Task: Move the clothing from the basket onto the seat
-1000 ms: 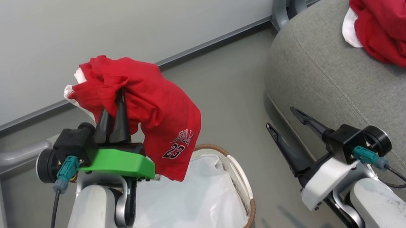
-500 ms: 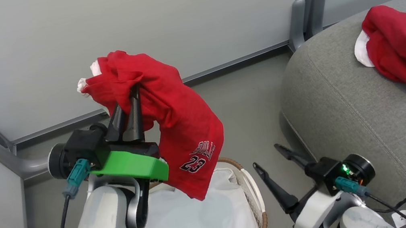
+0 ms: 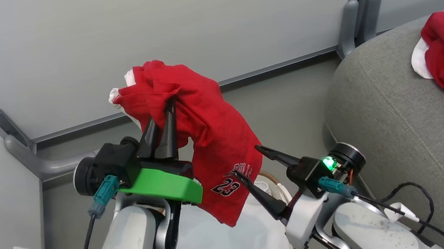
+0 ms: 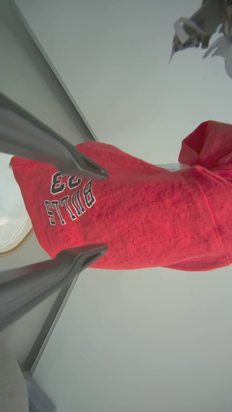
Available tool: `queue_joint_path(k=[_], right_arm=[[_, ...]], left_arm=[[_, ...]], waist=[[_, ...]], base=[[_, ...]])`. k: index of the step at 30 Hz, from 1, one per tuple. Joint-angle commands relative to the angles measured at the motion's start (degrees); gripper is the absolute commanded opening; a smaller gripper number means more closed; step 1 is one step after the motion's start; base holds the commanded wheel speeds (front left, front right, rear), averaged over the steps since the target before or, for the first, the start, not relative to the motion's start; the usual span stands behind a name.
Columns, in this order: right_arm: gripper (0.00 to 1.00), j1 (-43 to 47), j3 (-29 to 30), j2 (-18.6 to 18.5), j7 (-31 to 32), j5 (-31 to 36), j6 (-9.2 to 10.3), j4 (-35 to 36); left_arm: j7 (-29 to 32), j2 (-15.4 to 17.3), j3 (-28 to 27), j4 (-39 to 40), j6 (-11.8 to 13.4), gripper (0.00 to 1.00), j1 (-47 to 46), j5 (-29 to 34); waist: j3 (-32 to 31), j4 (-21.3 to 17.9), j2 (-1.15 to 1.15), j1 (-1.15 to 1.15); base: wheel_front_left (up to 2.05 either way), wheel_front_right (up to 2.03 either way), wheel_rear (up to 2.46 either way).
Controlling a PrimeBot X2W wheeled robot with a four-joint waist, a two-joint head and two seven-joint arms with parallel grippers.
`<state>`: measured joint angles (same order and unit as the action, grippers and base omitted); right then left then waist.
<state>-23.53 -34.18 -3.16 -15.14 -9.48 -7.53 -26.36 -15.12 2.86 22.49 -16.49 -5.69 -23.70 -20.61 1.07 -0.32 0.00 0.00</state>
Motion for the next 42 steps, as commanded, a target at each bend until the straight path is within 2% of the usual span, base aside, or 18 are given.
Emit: queue_joint_path(k=[1,12,30,31,32,33,42], right_arm=[[1.0,-1.1,-0.4,-0.1,0.0,0.6,0.08,-0.9],[1.0,-7.4,-3.1,0.1,0.0,-0.8,0.08,-5.5],[1.0,-11.6,-2.5,0.1,0.0,-1.5,0.08,-11.6],[0.61,-11.6,-2.5,0.1,0.0,-1.8,0.08,-11.6],[0.41,-11.6,-2.5,0.1,0.0,-2.0,0.08,-11.7],[0.0,-11.8,-2.5,0.1,0.0,-2.3,0.08,-11.6],[0.0,-12.2,-3.0,0.1,0.0,-3.8,0.08,-12.0]], left_arm=[[0.0,0.1,0.3,0.0,0.2,0.0,-0.2,-0.2],[0.0,0.1,4.8,0.3,0.6,0.0,-2.3,-2.5],[0.0,0.1,14.7,2.0,2.2,0.0,-6.3,-7.0],[0.0,0.1,15.1,2.1,2.3,0.0,-6.5,-7.3],[0.0,0.1,15.3,2.1,2.3,0.0,-6.6,-7.5],[0.0,0.1,15.5,2.1,2.4,0.0,-6.7,-7.6],[0.0,0.1,15.3,1.8,2.8,0.0,-6.9,-8.1]], waist=[[0.2,0.4,0.0,0.0],[1.6,3.6,0.0,0.0],[4.3,9.9,0.0,0.0],[4.4,10.1,0.0,0.0],[4.5,10.3,0.0,0.0],[4.7,10.4,0.0,0.0],[5.5,10.5,0.0,0.0]], base=[[0.0,0.0,0.0],[0.0,0.0,0.0],[0.0,0.0,0.0],[0.0,0.0,0.0],[0.0,0.0,0.0],[0.0,0.0,0.0],[0.0,0.0,0.0]])
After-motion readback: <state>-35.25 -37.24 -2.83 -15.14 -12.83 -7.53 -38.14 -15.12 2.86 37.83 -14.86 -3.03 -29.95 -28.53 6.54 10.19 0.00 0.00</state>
